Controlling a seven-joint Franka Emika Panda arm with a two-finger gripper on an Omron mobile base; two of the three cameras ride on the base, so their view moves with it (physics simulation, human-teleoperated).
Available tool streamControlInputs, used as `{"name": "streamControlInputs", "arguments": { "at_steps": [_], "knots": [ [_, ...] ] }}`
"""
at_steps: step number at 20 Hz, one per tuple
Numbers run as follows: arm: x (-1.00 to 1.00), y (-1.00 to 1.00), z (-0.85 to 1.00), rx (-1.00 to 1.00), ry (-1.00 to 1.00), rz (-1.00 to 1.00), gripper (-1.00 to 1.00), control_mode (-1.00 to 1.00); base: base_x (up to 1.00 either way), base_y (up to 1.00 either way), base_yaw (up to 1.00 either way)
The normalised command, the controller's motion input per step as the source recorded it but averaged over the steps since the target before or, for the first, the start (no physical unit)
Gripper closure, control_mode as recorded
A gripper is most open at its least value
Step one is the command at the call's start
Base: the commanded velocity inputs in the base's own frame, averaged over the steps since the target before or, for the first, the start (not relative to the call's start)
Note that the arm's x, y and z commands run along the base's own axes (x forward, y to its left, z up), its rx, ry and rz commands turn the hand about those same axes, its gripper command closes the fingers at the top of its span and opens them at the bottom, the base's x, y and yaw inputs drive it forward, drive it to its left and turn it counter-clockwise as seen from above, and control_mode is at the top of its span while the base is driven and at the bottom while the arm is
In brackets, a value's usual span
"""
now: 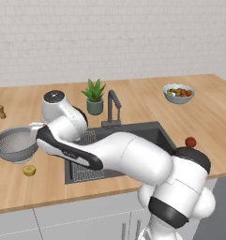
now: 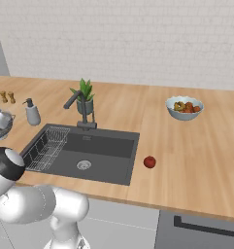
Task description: Put the colander in the sink, put the kiwi, apple in the colander, and turn on the sink faucet and pour water over the colander.
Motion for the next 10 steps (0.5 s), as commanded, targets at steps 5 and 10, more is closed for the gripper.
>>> {"name": "streamControlInputs", "arguments": {
  "at_steps": [5, 10],
  "knots": [
    [0.51, 0.56, -0.23, 0.03, 0.08, -0.07, -1.00, -1.00, 0.00, 0.00, 0.00],
    [0.58, 0.53, -0.25, 0.01, 0.12, -0.07, -1.00, -1.00, 0.00, 0.00, 0.00]
  ]
}}
